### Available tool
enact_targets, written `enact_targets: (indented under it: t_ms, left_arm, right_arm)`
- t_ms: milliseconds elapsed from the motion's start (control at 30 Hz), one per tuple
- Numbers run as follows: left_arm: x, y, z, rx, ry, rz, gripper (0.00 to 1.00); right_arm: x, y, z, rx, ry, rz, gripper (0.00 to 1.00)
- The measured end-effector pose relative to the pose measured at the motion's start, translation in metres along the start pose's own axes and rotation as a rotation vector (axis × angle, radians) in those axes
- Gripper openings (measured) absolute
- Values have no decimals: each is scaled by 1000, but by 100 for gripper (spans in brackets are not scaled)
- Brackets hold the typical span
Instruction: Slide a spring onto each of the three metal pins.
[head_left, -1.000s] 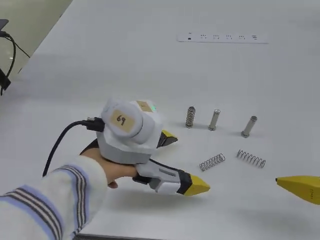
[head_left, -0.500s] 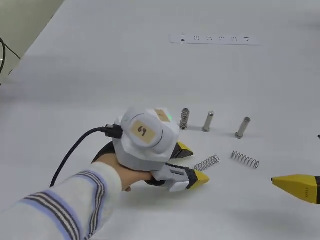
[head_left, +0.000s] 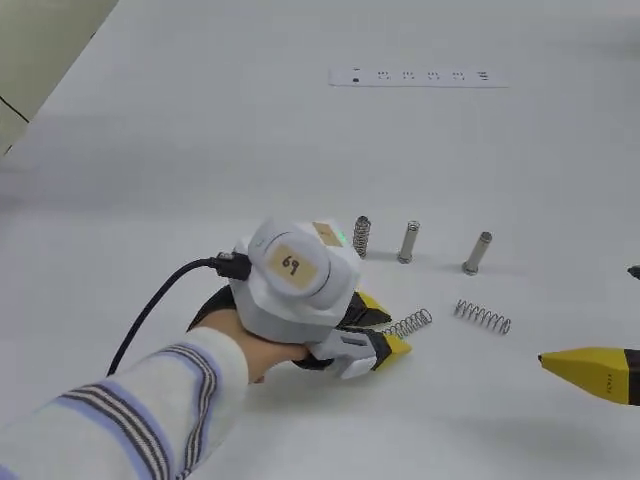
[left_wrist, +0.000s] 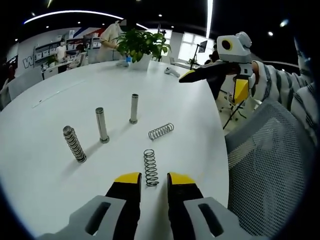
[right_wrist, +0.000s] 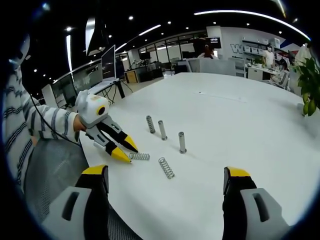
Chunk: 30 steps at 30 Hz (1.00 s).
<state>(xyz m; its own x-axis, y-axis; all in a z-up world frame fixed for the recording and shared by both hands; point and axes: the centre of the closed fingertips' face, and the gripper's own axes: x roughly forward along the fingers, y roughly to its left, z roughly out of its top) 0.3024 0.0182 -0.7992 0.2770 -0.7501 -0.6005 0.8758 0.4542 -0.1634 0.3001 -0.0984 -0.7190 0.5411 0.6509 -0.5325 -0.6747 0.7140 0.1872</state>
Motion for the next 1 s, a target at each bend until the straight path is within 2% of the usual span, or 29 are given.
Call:
enact_targets:
  t_ms: [167,233,267,433,500,600,800,1000]
  left_arm:
    - [3,1,-3,39,23,8,8]
    - [3,-1,-6,29,37,-2,7]
    - [4,-1,-4,31,26,-1,5]
    - [4,-2,-5,42,36,3,3]
    - [3,-2,-5,38,39,5,3]
    - [2,-1,-6,2,43,9,3]
    - [-2,-1,-7,14,51,8,3]
    - [-6,-4,-4,-6,38,2,3]
  right_arm:
    - [-2,-2,4,-2,-13,-7,94]
    - [-2,0,4,-7,-12,-1,94]
    - [-3,1,4,-14,-9,5,94]
    - [-3,7,3,-18,-6,18,94]
    - [-3,8,2,-20,-2,18,94]
    - [-4,8,2,-21,-1,18,93]
    - [-8,7,3,-24,-3,9,93]
    - [-10,6,5,-30,-6,5,93]
